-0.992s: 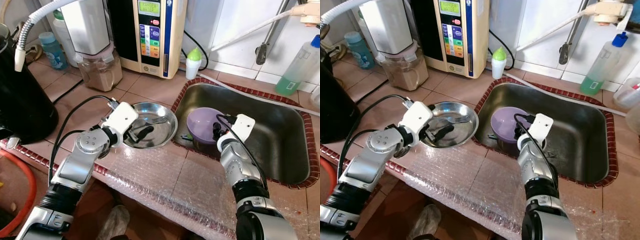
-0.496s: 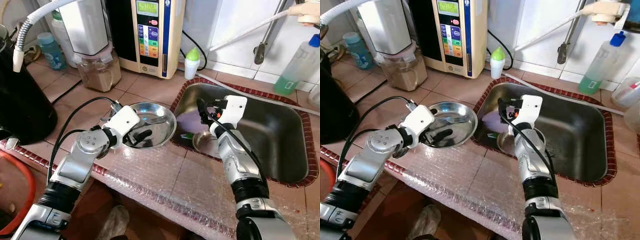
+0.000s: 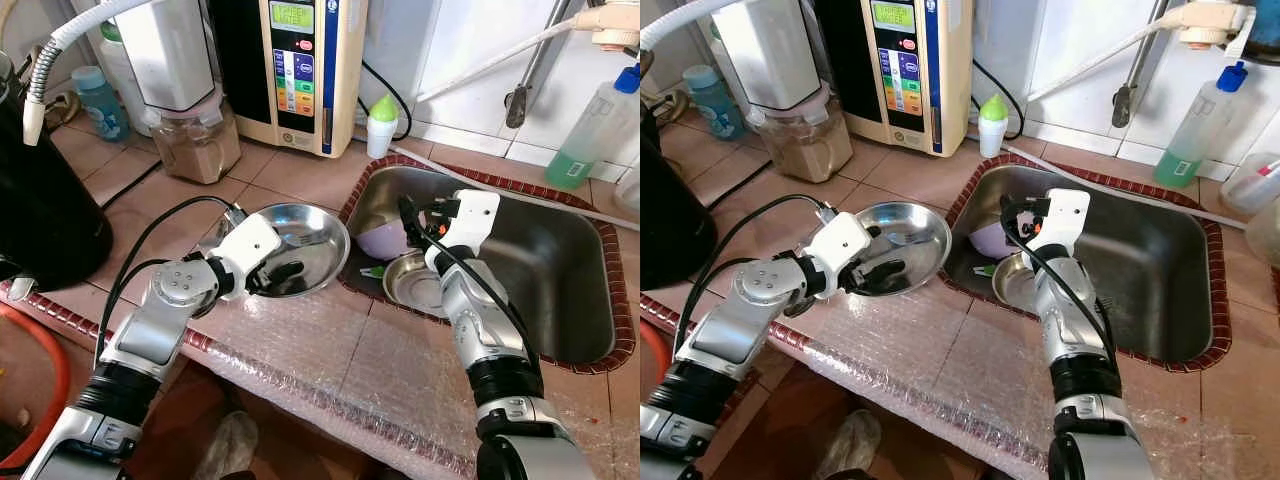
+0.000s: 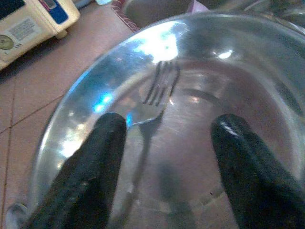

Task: Kitchen organization

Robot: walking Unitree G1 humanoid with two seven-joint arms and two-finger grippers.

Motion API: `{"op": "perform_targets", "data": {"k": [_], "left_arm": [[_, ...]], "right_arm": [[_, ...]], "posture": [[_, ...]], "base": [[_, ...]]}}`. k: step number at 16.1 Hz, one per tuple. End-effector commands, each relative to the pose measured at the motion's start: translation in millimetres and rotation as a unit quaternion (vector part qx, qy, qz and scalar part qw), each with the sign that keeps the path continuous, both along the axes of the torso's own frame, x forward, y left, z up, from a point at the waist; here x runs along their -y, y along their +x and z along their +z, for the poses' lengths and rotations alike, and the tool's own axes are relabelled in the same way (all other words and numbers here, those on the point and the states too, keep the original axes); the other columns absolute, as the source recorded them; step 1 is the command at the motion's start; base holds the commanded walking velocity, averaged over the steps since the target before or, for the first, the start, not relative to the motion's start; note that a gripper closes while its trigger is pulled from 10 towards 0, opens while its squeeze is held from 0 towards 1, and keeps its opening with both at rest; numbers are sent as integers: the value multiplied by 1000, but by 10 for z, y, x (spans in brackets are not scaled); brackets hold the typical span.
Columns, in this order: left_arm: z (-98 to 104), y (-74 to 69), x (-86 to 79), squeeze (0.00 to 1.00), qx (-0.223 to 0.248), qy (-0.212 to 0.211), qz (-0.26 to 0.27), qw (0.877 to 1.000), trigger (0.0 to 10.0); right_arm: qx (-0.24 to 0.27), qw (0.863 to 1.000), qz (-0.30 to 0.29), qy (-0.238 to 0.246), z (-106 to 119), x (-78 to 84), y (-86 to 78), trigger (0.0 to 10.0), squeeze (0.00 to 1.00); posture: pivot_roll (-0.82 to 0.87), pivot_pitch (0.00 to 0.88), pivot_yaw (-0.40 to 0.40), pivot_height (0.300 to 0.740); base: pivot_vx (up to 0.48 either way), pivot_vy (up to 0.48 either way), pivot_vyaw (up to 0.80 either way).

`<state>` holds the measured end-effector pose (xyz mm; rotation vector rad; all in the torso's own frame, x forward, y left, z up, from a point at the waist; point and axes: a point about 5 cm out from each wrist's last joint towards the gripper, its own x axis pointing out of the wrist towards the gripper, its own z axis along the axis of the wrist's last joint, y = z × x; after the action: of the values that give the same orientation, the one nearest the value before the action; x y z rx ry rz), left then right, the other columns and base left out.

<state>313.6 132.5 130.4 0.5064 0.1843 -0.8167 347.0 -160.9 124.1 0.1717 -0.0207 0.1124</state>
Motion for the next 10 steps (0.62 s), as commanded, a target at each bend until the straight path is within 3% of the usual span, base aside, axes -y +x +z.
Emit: {"op": "perform_targets", "data": {"k": [1,6,10], "left_arm": [[-6,-11,7,0,-4,16,-11,1000,0],[11,2,-1,0,-2,22,-8,1000,0],[17,6,-62,0,-16,59,-4,998,0]], "right_arm": [[7,1000,-4,-3,24,9,-5,10000,0],[4,1000,-3,-7,14,-6,3,10000,0],[3,1000,-3,-9,11,-9,9,10000,0]], "posture": [[-11,0,39,740],[-10,0,35,740],[-10,0,34,740]], "base": [[0,0,0],[0,0,0],[0,0,0]]}}
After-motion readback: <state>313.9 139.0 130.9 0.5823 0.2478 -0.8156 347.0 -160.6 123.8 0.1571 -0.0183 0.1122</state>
